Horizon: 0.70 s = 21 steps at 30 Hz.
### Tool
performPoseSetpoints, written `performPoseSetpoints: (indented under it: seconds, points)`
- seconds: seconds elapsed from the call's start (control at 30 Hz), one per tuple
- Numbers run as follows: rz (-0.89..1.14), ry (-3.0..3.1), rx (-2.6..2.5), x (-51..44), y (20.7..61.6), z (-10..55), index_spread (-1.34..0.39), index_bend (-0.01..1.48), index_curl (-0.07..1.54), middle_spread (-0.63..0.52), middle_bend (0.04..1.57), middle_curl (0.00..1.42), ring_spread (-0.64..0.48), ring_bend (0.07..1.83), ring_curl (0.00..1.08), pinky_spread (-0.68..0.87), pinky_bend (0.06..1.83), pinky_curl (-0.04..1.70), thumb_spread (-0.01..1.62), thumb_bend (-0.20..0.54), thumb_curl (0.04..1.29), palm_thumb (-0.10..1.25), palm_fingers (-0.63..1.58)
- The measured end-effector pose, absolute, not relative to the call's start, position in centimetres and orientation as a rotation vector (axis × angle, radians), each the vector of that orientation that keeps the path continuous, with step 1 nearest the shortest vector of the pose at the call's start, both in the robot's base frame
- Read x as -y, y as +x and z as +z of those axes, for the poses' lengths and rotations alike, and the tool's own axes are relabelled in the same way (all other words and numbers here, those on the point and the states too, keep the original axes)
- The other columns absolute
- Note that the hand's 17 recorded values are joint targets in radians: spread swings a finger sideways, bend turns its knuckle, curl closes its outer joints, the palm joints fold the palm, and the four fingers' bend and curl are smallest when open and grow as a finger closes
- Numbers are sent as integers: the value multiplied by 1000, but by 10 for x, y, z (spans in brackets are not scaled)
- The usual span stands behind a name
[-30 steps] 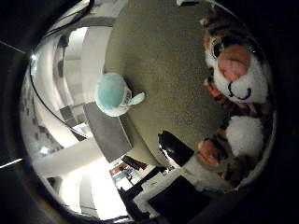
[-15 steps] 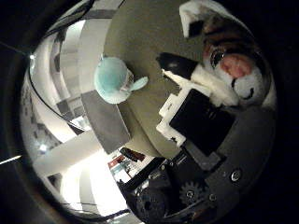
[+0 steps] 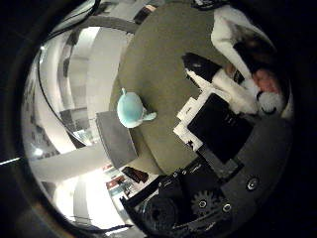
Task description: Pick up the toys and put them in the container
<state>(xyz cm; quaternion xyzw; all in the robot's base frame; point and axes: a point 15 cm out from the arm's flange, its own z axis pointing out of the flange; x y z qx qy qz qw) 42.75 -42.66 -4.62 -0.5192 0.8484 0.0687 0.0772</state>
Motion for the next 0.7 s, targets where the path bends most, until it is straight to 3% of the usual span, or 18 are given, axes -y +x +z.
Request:
performPoseSetpoints:
  seconds: [0.4, 0.7]
  points:
    - [180, -1575, -2481, 414, 426, 68, -343, 986, 1099, -237, 1201, 1034, -316, 1273, 979, -189, 1534, 750, 1018, -13, 588, 1111, 1004]
    - [48, -1731, -2350, 344, 444, 184, -333, 972, 1110, -226, 1204, 1022, -312, 1253, 1002, -196, 1497, 802, 1021, -13, 609, 1106, 1013]
